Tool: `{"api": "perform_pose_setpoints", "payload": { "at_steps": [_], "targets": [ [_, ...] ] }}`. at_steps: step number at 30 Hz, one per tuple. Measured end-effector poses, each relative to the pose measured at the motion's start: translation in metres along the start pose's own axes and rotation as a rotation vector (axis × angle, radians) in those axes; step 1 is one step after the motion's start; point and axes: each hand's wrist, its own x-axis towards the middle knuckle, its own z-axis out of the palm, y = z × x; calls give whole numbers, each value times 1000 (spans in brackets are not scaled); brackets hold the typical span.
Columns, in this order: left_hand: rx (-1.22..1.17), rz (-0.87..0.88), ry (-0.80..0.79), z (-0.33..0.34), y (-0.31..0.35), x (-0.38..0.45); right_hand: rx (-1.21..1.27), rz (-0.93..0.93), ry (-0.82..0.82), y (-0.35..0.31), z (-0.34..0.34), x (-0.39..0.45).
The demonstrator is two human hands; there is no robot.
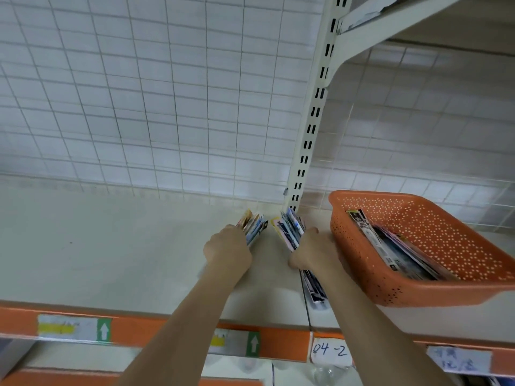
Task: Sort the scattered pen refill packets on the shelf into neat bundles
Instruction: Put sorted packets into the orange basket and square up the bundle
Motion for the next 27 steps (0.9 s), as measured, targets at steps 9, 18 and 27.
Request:
{"api": "perform_pose_setpoints", "payload": {
  "at_steps": [9,18,27],
  "targets": [
    [-288,51,17,-18,-18,-9,225,-94,32,9,-6,-2],
    [-957,121,341,-45,7,-30,782,-434,109,25,-99,-14],
    [-1233,273,306,-54,101,-70,851,-282,416,160,-153,17]
  ]
}}
